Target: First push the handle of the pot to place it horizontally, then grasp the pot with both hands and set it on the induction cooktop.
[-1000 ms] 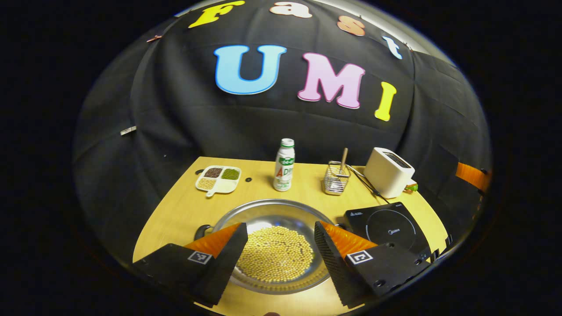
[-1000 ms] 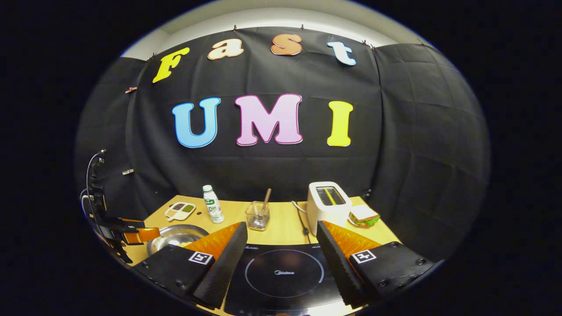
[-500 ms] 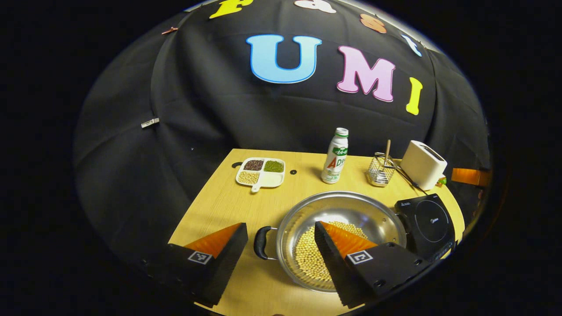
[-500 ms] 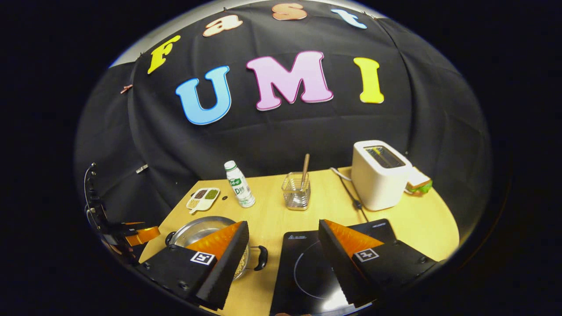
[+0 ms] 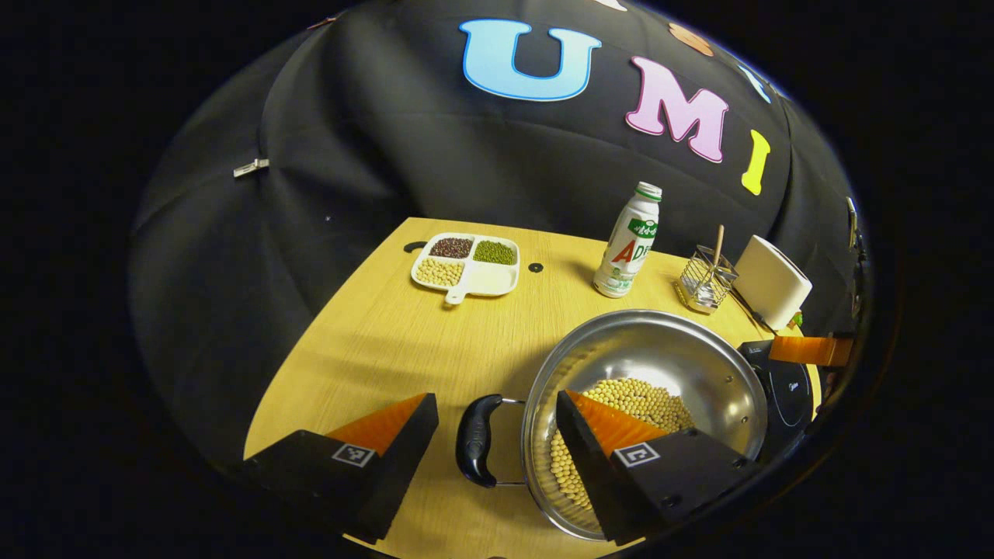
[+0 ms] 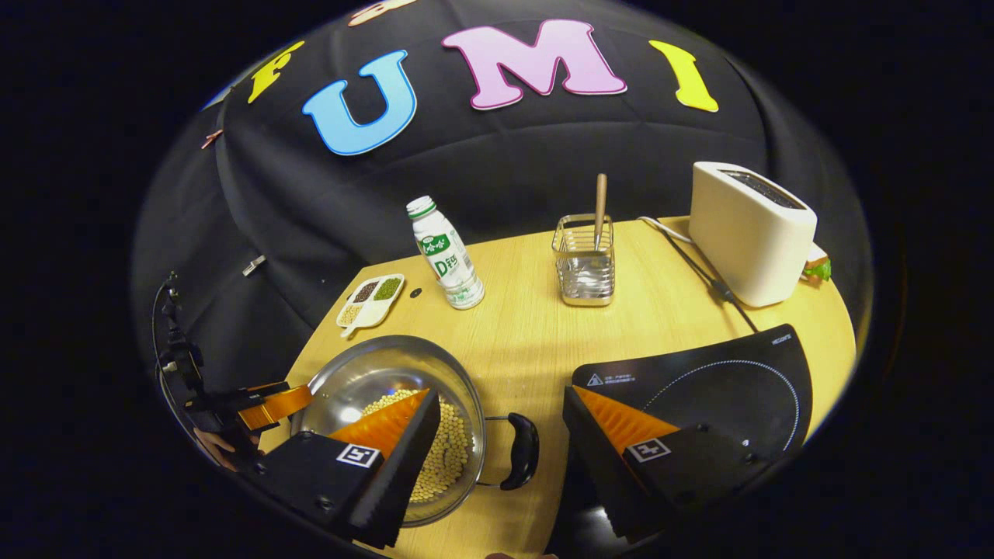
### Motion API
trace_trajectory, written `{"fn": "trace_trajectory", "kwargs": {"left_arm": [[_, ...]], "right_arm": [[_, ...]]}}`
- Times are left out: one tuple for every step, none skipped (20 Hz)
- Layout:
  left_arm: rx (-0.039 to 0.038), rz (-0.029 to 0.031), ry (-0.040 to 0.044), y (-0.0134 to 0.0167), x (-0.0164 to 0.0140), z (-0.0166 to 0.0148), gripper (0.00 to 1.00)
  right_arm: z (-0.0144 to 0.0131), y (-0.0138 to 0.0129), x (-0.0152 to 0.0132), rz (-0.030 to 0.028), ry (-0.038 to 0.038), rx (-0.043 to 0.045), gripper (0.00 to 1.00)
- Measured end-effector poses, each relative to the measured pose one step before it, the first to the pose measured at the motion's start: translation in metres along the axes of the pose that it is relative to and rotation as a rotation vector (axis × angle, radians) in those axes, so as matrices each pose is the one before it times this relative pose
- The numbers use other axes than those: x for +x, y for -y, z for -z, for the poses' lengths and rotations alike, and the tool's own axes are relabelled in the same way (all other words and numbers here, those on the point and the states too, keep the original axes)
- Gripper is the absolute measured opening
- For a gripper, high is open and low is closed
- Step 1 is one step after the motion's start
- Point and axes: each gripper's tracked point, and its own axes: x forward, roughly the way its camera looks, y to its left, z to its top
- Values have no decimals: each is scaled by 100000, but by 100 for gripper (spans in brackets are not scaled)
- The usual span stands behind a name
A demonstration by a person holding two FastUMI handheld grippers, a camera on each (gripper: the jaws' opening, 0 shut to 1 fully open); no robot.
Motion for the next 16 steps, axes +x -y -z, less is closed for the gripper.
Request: {"fn": "trace_trajectory", "kwargs": {"left_arm": [[-596, 1209, -842, 123, 418, 368, 96], [-552, 529, -961, 36, 480, 264, 96], [-309, 287, -883, -15, 452, 184, 96], [-184, 565, -1027, 86, 336, 241, 96], [18, 637, -858, 13, 337, 341, 96], [412, 595, -607, 84, 308, 243, 96], [897, -26, -700, -62, 217, 172, 96], [853, -186, -750, -37, 149, 236, 96], [741, -281, -240, -76, 199, 44, 96], [502, 459, -370, 31, 388, 87, 96], [738, 1024, -452, 152, 176, 22, 96], [863, 308, -504, 12, 267, 71, 95], [593, 195, -805, -46, 372, 163, 95], [99, 484, -766, 98, 318, 142, 94], [-142, 318, -734, 31, 219, 124, 94], [-129, 741, -1061, 46, 177, 284, 94]], "right_arm": [[383, 193, 380, 510, -771, -434, 99], [348, 174, 326, 507, -800, -155, 99], [530, 102, 329, 255, -1096, 322, 99], [447, 54, 312, 11, -1462, 645, 99], [603, 43, 200, 280, -1444, 602, 99], [475, 183, 287, 1099, -1558, 200, 99], [620, 133, 123, 761, -1704, -138, 99], [1, -181, 272, -12, 1239, -378, 99], [59, -241, 184, 144, 186, -279, 98], [225, -197, 181, 217, -714, -217, 99], [203, -126, 188, 818, 218, -699, 99], [110, -1, 265, 760, 131, -605, 94], [248, -200, 245, 625, -135, -312, 98], [473, -304, 301, 422, -905, 270, 98], [347, -124, -160, 1439, 118, -602, 96], [-104, -108, 452, 601, 255, -485, 95]]}}
